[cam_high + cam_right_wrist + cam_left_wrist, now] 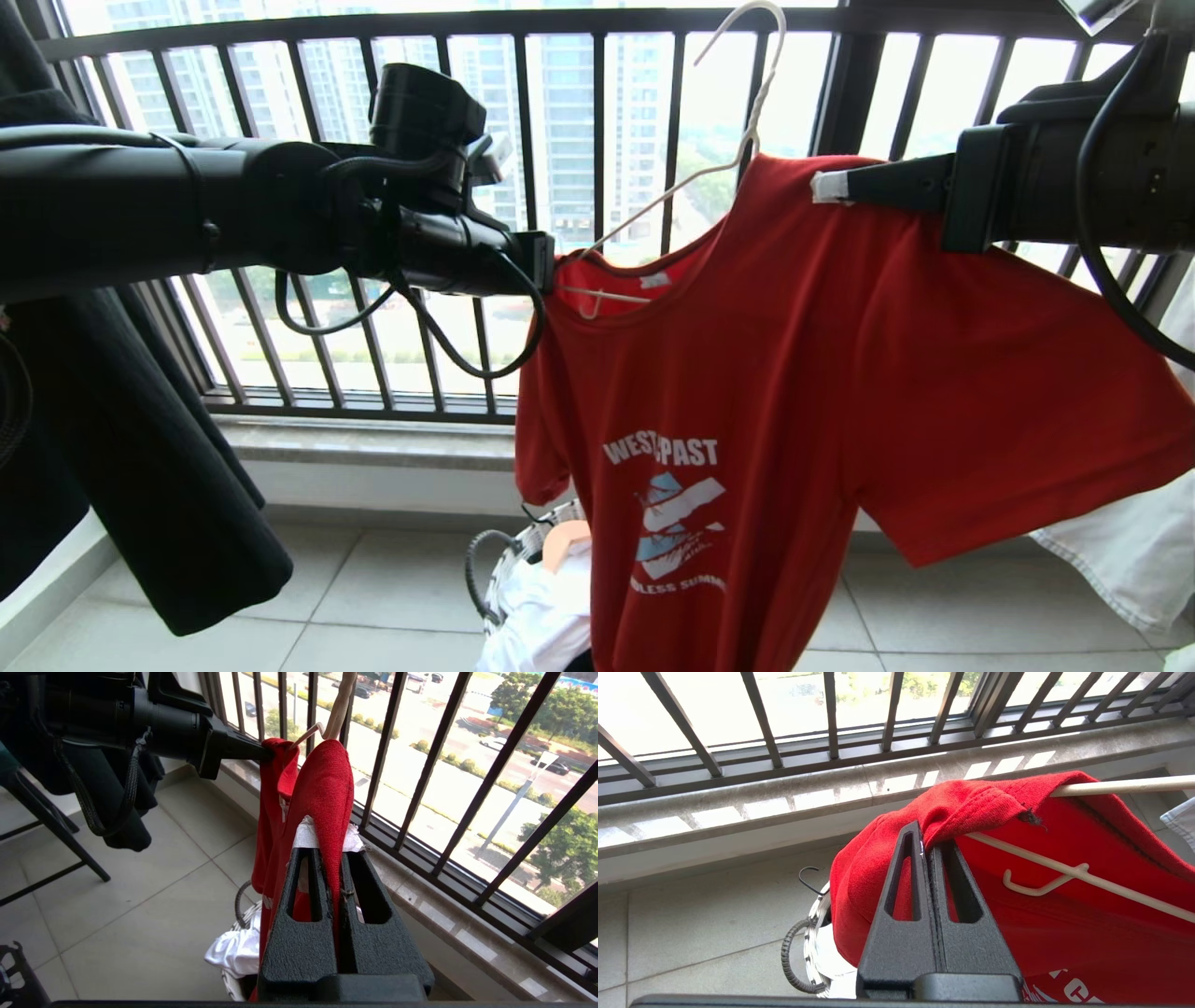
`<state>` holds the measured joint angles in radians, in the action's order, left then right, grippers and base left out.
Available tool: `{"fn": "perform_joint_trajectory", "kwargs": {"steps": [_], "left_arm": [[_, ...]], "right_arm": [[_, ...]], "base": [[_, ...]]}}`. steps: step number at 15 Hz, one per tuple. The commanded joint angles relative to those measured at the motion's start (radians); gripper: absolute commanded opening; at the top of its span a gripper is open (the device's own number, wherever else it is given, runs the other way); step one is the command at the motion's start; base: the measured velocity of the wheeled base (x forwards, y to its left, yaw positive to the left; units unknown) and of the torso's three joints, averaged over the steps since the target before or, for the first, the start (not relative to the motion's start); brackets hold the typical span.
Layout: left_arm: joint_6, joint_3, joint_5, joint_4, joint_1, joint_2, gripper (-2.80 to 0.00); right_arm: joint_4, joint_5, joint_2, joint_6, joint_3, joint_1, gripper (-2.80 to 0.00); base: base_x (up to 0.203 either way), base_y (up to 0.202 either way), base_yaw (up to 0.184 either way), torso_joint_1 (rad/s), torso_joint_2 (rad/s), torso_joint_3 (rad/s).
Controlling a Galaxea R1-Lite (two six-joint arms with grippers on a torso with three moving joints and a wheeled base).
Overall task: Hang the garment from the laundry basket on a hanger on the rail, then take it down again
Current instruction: Hang the clothes on the clothes rack
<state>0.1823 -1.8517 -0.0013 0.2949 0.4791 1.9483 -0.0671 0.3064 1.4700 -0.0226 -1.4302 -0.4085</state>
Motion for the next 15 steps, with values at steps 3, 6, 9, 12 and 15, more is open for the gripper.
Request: {"fn": "perform_joint_trajectory", "kwargs": {"steps": [3, 6, 9, 12, 15], "left_arm": [[-0.016, 0.012, -0.002, 0.003, -0.001, 0.006, -2.80], [-0.037, 0.030, -0.019, 0.003, 0.001, -0.012, -2.80], [-0.033, 0.066, -0.118, 0.002, 0.000, -0.064, -2.80], [-0.028, 0.079, -0.134, 0.000, -0.001, -0.095, -2.80], [0.047, 0.048, -0.134, -0.007, 0.001, -0.095, -2.80]], "right_arm": [[0.003, 0.002, -0.001, 0.000, -0.004, 0.020, -2.80], [-0.001, 0.002, 0.006, 0.000, -0.024, 0.027, -2.80], [-0.005, 0.000, 0.013, 0.000, -0.040, 0.027, -2.80], [-0.006, 0.000, 0.012, -0.002, -0.038, 0.027, -2.80], [-0.026, 0.003, 0.008, -0.002, -0.024, 0.021, -2.80]], "base": [[0.000, 0.000, 0.000, 0.000, 0.00, 0.000], [0.000, 0.000, 0.000, 0.000, 0.00, 0.000], [0.000, 0.000, 0.000, 0.000, 0.00, 0.000], [0.000, 0.000, 0.000, 0.000, 0.00, 0.000], [0.000, 0.000, 0.000, 0.000, 0.00, 0.000]]}}
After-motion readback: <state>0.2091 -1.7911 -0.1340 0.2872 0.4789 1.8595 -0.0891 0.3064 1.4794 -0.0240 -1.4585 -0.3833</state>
